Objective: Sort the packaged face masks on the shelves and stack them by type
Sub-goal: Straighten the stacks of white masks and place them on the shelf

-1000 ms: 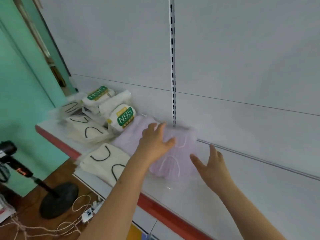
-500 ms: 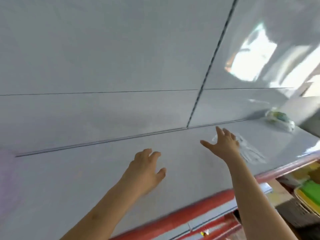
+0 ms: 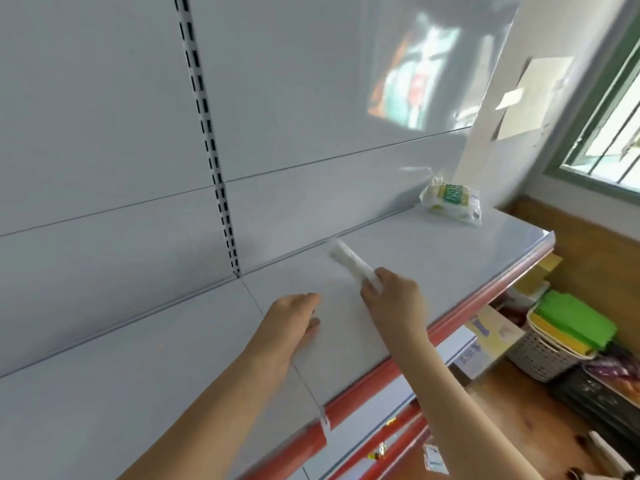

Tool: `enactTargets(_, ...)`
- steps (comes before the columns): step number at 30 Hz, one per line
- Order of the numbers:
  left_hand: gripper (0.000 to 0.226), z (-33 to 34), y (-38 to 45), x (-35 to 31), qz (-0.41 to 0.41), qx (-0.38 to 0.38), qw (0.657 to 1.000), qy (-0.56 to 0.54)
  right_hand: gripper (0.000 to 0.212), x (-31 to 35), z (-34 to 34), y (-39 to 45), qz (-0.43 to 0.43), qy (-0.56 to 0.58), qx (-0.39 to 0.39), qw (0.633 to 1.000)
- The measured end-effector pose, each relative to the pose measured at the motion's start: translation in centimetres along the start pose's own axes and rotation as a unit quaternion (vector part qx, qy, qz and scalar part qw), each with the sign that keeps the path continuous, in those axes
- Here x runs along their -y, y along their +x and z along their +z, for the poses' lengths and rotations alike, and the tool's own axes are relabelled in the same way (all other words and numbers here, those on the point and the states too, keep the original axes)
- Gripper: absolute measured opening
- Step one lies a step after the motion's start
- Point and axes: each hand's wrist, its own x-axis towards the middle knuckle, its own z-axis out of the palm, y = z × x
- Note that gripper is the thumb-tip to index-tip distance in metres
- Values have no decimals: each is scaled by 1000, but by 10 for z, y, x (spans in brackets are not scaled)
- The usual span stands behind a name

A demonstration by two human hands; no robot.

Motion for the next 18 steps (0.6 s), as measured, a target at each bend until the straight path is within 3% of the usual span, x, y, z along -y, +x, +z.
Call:
enactTargets(2, 39, 25, 12, -6, -1, 25, 998, -63, 24, -6, -7, 6, 11, 81, -24, 996)
enactTargets(4, 76, 46, 26, -10, 28, 52, 992, -108, 25, -4, -12, 3, -52, 151, 33, 987)
enactTargets(5, 73, 55, 31, -14, 48, 59, 990, -115, 26, -3, -15, -1, -111, 183, 80, 974)
enactTargets(7, 43, 67, 42, -19, 71, 49, 990, -115, 36, -6, -19, -1, -261, 199, 139, 934)
enactTargets(9, 25, 72, 53, -21, 55, 19, 993, -103, 41, -22, -19, 12, -305, 222, 188, 907)
enactTargets(11, 19, 74, 69, -19, 25, -29, 994, -105, 34, -45, -22, 30, -234, 284, 187, 911)
enactTargets(14, 13, 83, 88, -21, -8, -47, 992, -117, 29, -85, -29, 70, -125, 249, 78, 957)
enactTargets(18, 12, 105, 112, -34, -4, -15, 996, -91, 67, -147, -41, 152, -26, 87, 40, 995)
